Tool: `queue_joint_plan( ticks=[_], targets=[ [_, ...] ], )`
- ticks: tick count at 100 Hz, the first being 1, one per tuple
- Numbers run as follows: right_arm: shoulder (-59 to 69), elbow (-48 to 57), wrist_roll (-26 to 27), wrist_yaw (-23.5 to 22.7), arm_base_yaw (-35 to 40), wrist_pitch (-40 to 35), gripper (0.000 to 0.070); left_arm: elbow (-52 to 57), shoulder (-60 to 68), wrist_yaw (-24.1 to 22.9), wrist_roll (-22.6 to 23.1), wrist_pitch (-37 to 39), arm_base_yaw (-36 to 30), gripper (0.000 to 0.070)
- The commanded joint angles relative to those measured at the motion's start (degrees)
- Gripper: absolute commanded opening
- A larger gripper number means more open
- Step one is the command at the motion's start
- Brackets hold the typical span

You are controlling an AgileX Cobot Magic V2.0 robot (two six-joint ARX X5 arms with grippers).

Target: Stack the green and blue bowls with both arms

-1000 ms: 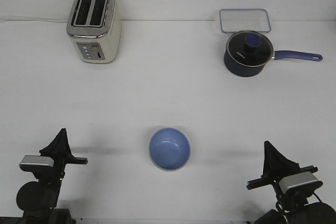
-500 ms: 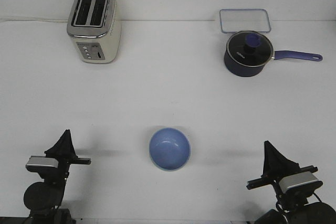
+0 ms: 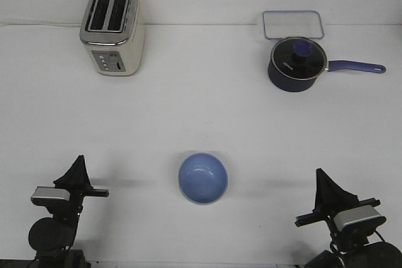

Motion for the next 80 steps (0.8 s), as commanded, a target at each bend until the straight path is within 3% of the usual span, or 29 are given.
queue_joint_plan(
  ticks=[1,32,42,52,80],
  targets=[
    [0.1,0.3,-0.8,0.1,0.3,0.5,0.0005,-1.1,-0.1,0.0,-0.3,0.8,0.0,0.0013],
    [0.1,0.3,-0.9,0.1,0.3,0.5,0.0005,-1.1,-0.1,0.0,-0.3,0.8,0.0,0.0013],
    [0.1,0.1,-3.5,0.5,-1.1,0.5,0.0005,-1.1,-0.1,0.0,-0.3,0.8,0.0,0.0013],
    [0.1,-1.5,-7.5,2.0,-5.8,1.9,0.0005,-1.1,-0.1,0.0,-0.3,0.8,0.0,0.0013],
    [-0.7,-13.9,-14.7,-4.6,-21.6,8.4,0.0005,-1.1,-0.1,0.0,-0.3,0.8,0.0,0.0013]
  ],
)
